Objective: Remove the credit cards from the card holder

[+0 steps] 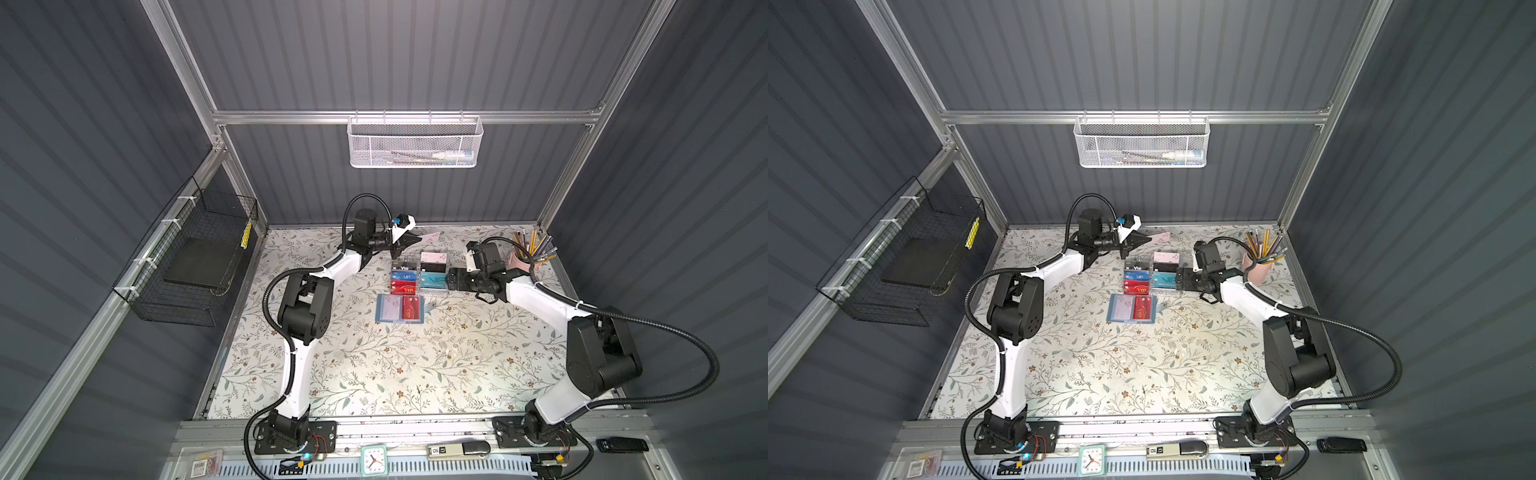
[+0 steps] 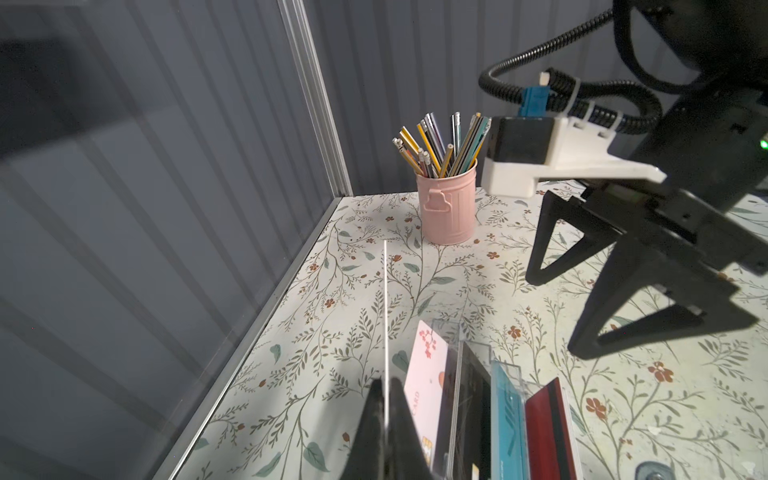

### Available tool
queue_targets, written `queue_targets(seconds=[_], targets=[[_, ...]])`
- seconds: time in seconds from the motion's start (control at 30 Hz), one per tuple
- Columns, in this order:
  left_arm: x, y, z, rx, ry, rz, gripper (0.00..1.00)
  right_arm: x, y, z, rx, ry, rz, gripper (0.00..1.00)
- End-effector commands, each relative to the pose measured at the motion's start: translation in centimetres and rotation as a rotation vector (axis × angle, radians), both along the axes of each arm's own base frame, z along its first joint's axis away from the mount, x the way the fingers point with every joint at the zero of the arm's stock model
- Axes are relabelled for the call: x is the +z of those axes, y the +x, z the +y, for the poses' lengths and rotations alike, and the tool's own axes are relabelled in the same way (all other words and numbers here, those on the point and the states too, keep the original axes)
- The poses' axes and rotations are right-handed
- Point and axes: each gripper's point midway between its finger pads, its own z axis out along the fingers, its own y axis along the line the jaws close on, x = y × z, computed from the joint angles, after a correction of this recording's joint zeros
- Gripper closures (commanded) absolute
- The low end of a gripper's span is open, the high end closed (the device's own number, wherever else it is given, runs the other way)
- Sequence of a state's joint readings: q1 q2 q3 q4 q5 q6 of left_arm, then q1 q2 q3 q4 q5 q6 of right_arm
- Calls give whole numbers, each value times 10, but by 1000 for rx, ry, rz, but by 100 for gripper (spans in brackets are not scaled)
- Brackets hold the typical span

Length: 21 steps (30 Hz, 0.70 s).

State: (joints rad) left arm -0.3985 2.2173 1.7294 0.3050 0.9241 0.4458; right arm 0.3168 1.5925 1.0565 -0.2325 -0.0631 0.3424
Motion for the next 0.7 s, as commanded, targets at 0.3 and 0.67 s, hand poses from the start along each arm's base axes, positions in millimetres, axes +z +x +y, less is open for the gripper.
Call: queue_targets(seconds=[0.3, 0.67], targets=[[-37, -14, -30, -109, 63, 8, 100, 11, -22, -47, -143, 133, -26, 1], [-56, -20, -44, -133, 122, 0, 100, 13, -22, -48, -143, 187, -26, 1]])
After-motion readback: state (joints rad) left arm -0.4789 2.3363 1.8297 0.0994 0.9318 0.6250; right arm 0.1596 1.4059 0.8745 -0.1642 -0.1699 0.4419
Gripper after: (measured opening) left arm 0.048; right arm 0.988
